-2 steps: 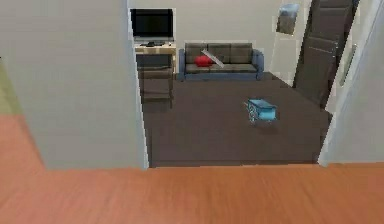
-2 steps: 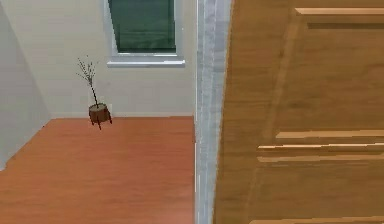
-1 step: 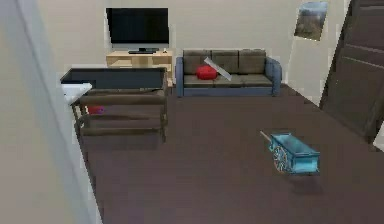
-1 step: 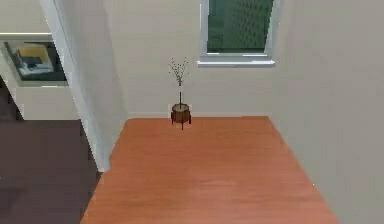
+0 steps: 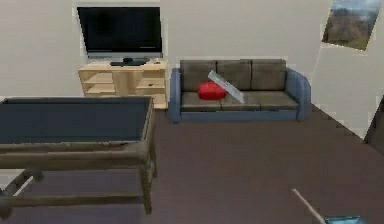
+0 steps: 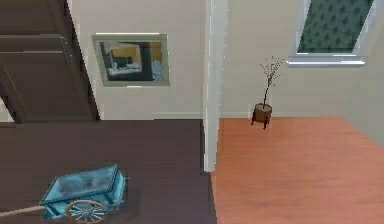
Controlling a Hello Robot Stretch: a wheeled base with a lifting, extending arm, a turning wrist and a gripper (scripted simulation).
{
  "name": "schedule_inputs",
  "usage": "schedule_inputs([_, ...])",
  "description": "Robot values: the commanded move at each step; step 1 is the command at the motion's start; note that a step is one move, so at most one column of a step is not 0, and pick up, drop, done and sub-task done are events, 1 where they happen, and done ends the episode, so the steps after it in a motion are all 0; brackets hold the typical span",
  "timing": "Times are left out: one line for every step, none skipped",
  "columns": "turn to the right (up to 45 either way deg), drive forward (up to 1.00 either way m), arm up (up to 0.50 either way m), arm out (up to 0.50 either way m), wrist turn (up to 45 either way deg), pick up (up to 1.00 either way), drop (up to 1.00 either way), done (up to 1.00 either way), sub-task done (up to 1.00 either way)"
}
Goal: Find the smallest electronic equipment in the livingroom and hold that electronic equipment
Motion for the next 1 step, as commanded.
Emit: schedule_inputs([3.0, 0.00, 0.00, 0.00, 0.0, 0.00, 0.00, 0.00, 0.00])
